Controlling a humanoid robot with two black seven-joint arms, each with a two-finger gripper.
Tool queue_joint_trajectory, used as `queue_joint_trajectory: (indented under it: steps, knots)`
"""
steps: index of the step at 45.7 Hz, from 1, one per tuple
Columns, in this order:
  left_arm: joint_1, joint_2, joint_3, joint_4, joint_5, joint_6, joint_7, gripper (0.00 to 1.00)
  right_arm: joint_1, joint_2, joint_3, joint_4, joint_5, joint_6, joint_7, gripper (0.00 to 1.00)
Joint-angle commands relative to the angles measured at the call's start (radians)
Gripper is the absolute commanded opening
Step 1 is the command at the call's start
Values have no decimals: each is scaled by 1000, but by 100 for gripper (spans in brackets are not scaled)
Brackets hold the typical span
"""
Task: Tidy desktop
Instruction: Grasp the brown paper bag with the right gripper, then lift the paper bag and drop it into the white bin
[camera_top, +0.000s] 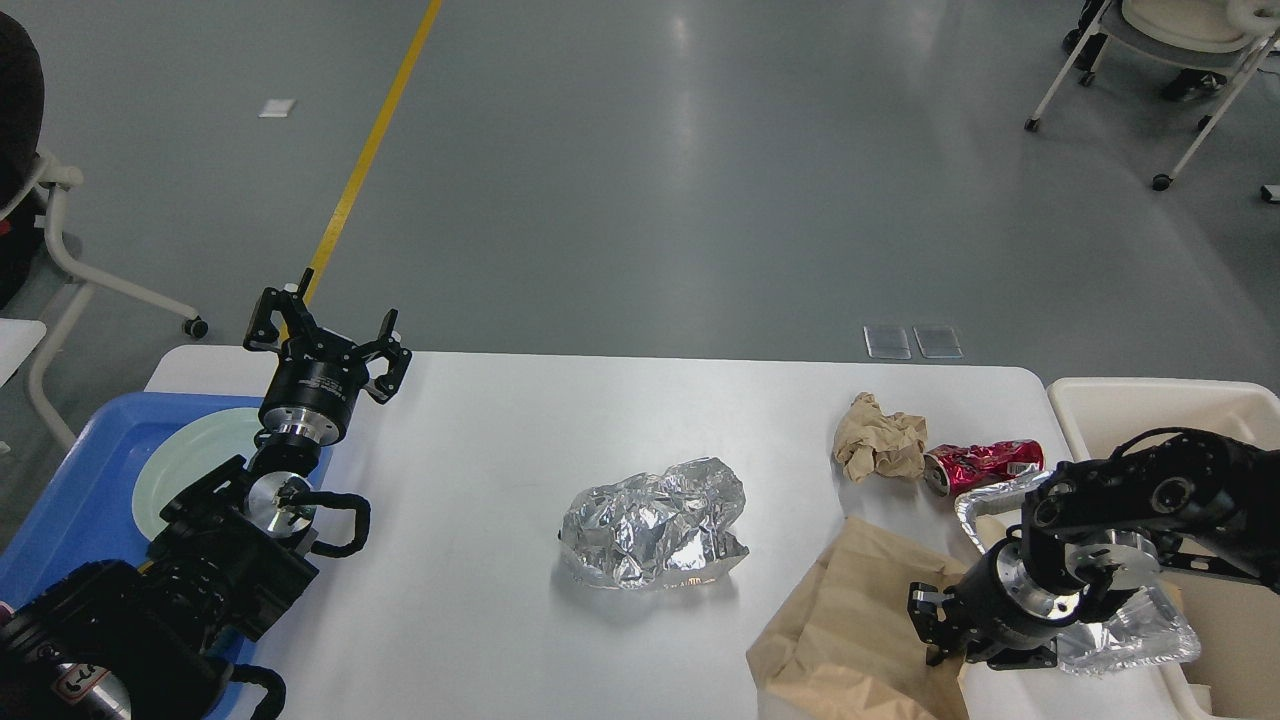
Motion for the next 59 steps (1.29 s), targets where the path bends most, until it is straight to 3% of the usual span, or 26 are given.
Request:
queue_joint_trajectory:
  steps: [1, 10, 19, 27, 34, 42, 47, 52, 59]
  knots:
    - [0, 0, 0, 0, 0, 0, 0, 97, 75, -67, 36, 115, 0, 1, 0, 0]
    - [0, 0, 0, 0, 0, 0, 0, 97, 244, -208, 40, 204, 0, 26, 0, 0]
    - [0, 0, 0, 2, 0, 0, 0, 97, 448, -395, 64, 203, 2, 141, 2, 0]
    - [0, 0, 0, 0, 0, 0, 0, 97, 557, -550, 167, 131, 0, 147, -3, 0]
    - [0, 0, 0, 0, 0, 0, 0, 97, 565, -610, 230, 11, -1, 147, -3, 0]
    - [0, 0, 0, 0, 2, 0, 0, 97, 453, -614, 228, -257, -1, 110, -3, 0]
    - [0, 0, 0, 0, 0, 0, 0, 97, 270, -581, 233, -450, 6, 9, 2, 0]
    - [0, 0, 0, 0, 0, 0, 0, 97, 44, -518, 233, -558, 6, -129, 3, 0]
    - [0, 0, 0, 0, 0, 0, 0, 97, -156, -411, 233, -665, 8, -196, 3, 0]
